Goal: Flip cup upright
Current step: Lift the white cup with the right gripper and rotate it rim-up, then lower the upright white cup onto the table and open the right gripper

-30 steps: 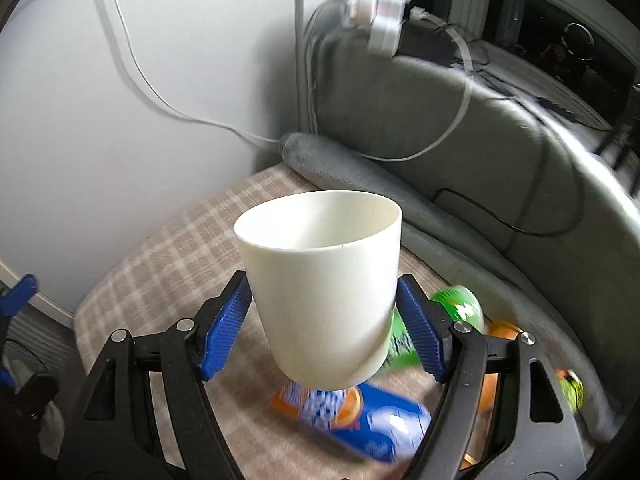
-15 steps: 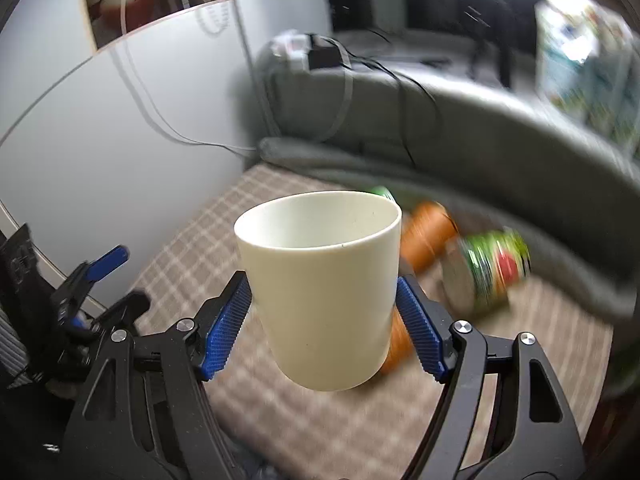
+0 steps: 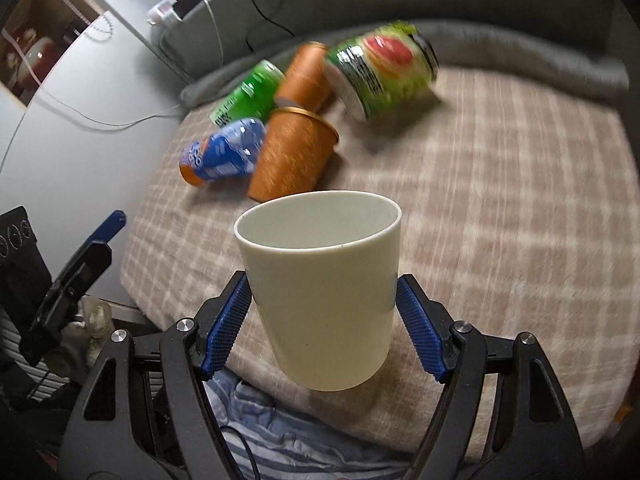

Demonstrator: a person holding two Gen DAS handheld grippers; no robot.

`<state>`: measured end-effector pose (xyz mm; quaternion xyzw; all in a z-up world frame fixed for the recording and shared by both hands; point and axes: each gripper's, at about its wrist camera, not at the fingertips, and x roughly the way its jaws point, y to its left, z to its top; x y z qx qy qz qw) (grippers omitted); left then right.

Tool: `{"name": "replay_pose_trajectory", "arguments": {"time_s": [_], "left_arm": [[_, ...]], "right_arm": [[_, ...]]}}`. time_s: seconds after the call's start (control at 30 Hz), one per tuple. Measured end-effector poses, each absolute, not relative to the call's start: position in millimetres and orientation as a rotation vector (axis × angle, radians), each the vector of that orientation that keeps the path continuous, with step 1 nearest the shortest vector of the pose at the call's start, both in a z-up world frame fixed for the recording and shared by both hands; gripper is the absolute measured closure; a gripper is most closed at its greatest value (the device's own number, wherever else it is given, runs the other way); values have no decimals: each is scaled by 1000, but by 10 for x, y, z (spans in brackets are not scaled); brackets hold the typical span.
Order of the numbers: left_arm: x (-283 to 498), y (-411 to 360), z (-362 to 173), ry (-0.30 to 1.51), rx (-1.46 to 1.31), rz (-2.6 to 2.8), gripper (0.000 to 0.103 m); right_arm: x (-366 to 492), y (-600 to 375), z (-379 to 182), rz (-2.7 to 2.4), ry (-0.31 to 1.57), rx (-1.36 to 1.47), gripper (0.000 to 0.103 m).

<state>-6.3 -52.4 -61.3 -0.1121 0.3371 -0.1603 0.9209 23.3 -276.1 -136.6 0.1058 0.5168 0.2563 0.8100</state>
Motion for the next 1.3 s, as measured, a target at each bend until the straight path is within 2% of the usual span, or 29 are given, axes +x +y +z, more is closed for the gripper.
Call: {"name": "replay_pose_trajectory", "arguments": {"time_s": [0.4, 0.47, 0.57, 0.97, 1.03, 1.3], "left_arm": [[210, -838, -802, 848, -297, -452, 7], [254, -875, -819, 866, -306, -463, 10], [337, -958, -874, 904, -327, -497, 10], [713, -1145, -1089, 1055, -419, -530, 12], [787, -1168, -1129, 1079, -427, -528, 21], [933, -1287, -1258, 1157, -442, -537, 24]], "right_arm": [[491, -2861, -1651, 578, 1180, 342, 26], [509, -2850, -1642, 591, 1168, 341, 26], [503, -2879, -1581, 601, 1141, 346, 16], [200, -3375, -1394, 500, 1001, 399, 16], [143, -3449, -1419, 483, 994, 400, 16], [104, -3686, -1505, 428, 987, 426, 16]]}}
